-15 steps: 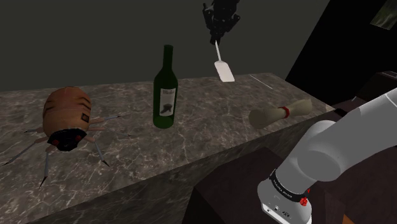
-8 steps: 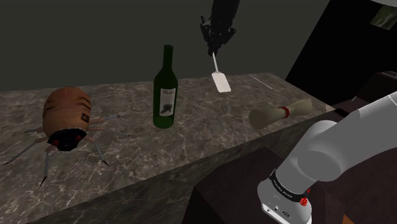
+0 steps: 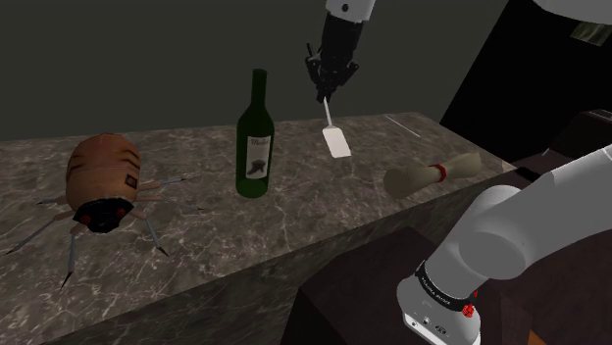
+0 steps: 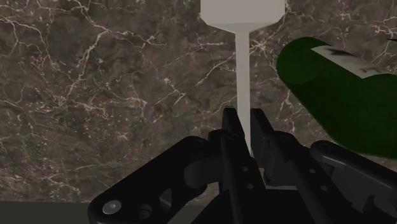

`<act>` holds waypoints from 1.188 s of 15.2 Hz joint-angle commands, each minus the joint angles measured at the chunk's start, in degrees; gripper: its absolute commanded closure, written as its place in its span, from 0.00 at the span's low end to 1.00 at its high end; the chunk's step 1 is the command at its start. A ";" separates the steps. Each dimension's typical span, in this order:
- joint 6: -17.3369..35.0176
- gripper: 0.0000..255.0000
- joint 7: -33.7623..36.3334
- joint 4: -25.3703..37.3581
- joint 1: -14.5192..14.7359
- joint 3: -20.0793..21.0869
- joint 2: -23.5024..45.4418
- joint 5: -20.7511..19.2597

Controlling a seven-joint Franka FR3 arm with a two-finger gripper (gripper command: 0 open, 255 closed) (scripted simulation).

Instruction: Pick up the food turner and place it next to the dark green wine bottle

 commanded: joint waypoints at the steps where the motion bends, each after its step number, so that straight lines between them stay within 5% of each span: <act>1: 1.90 1.00 -0.07 -2.00 0.00 -0.01 -0.12 0.03; 18: 15.05 1.00 0.16 -14.89 0.22 0.47 0.14 0.26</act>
